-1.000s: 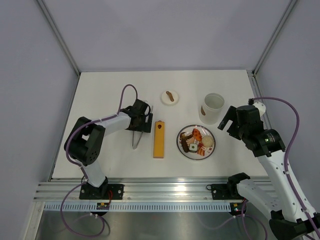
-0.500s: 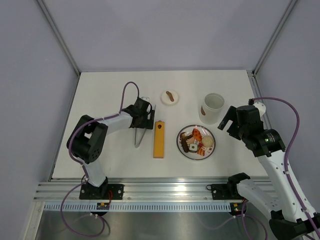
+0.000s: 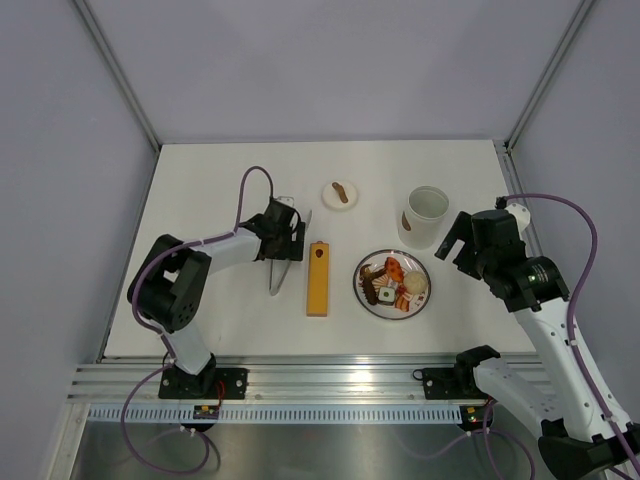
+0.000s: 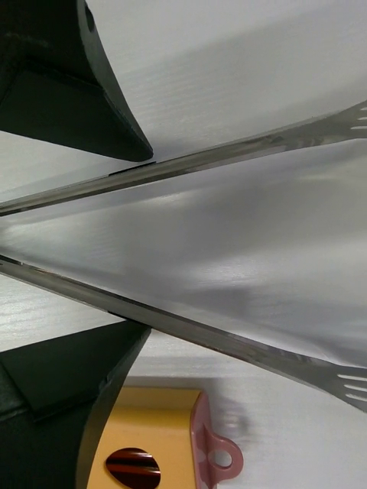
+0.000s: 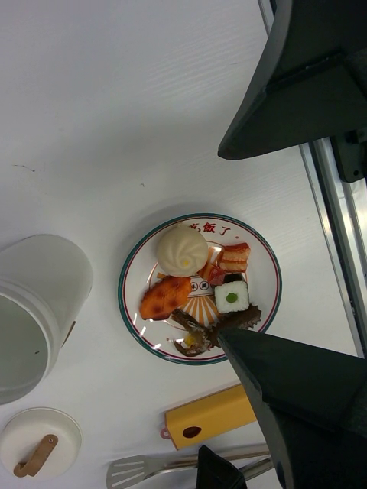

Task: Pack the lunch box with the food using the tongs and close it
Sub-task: Pick up the clamp at the center of the board.

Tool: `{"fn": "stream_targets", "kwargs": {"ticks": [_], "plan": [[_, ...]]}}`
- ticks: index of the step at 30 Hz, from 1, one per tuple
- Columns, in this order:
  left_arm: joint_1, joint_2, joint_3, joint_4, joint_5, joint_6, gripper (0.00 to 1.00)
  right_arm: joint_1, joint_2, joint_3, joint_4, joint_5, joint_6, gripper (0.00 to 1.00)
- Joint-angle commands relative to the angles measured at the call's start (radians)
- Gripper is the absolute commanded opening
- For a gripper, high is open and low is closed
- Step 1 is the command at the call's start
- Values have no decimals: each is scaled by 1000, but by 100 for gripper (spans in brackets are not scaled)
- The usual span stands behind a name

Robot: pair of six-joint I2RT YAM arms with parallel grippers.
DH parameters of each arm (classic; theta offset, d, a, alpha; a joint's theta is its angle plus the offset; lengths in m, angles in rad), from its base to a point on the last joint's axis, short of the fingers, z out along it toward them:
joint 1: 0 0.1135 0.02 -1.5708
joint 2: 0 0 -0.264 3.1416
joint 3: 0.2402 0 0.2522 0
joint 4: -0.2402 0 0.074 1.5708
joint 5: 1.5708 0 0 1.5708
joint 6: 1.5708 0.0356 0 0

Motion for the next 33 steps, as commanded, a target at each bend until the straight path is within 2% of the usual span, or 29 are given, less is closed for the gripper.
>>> {"fn": "stream_targets", "kwargs": {"ticks": [1,4,5,8,9,13,17,25,29,33], "plan": [[5,3,-36,-27,20,-49,84,0,1,22,9,-4,10,100],[5,16,-38,-22,22,-49,79,2,-3,19,14,-5,9,99],[5,17,-35,-21,17,-46,70,3,-3,19,14,-5,10,99],[6,14,-4,-50,2,-32,51,2,-6,20,9,-8,10,100],[6,6,8,-63,-14,-28,40,2,-8,20,8,-8,9,100],[5,-76,77,-136,-54,1,25,2,-22,24,0,2,9,99],[5,-184,156,-263,-49,75,23,2,-37,22,-9,7,10,100],[-29,-342,284,-472,169,152,25,2,-37,14,-11,21,13,99],[-125,-360,306,-534,206,135,25,3,-36,20,-14,27,13,99],[-216,-339,350,-573,144,121,29,2,-37,31,-21,28,18,99]]}}
